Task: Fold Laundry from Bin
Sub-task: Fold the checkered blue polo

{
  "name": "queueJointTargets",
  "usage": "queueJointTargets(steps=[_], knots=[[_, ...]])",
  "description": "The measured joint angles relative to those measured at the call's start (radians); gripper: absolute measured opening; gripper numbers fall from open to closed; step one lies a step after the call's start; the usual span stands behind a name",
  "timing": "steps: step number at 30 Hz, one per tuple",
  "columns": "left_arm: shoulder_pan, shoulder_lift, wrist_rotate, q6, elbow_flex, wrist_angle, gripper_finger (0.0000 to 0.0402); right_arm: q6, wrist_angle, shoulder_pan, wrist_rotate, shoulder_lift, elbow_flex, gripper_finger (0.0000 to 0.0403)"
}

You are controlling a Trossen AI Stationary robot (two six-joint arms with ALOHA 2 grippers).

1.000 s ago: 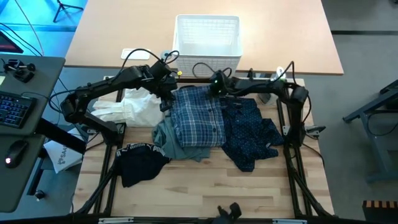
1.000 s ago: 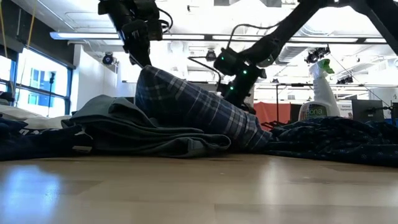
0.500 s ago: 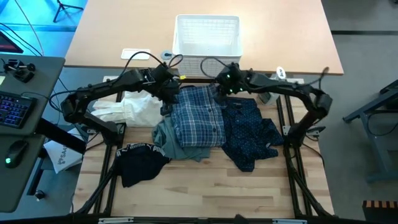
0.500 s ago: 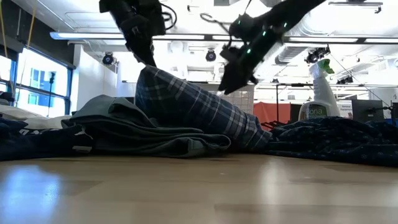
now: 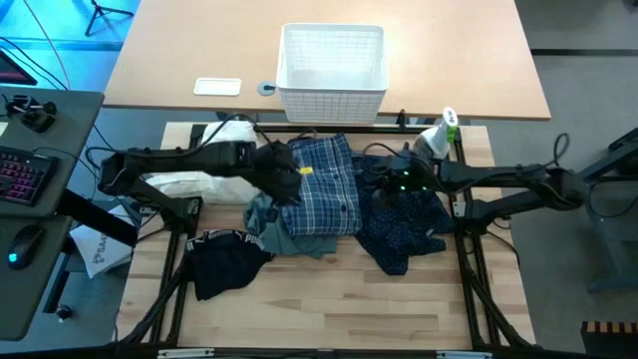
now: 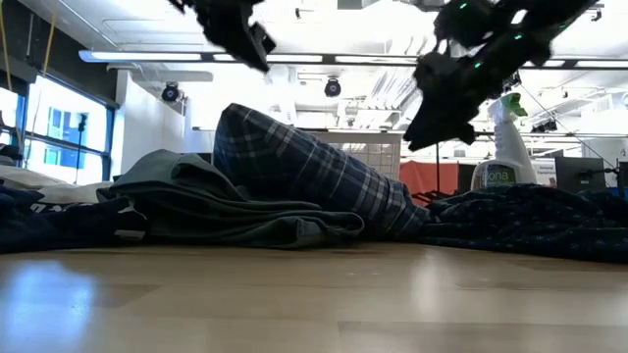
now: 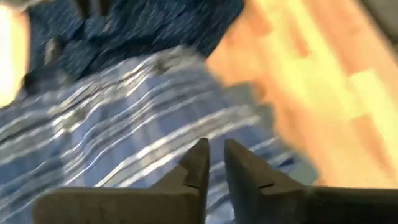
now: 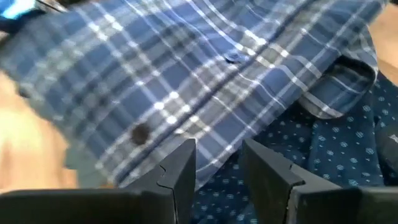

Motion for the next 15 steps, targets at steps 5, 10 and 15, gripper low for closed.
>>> queueJointTargets(steps=[5,10,15], knots=[[-0.108,0.018,-0.041,-0.121,0.0,0.108,0.0129,-0.037,0.002,0.025,0.003,-0.087,-0.029,0.0124],[-0.201,0.092,-0.106,-0.178,0.0,0.059,0.0208,-0.112,0.008,0.024,0.011,-0.11,-0.032,0.0124],[-0.317,0.19,-0.346,0.007,0.0,0.064,0.0255,-0.116,0.006,0.025,0.001,-0.113,-0.031,0.0124]])
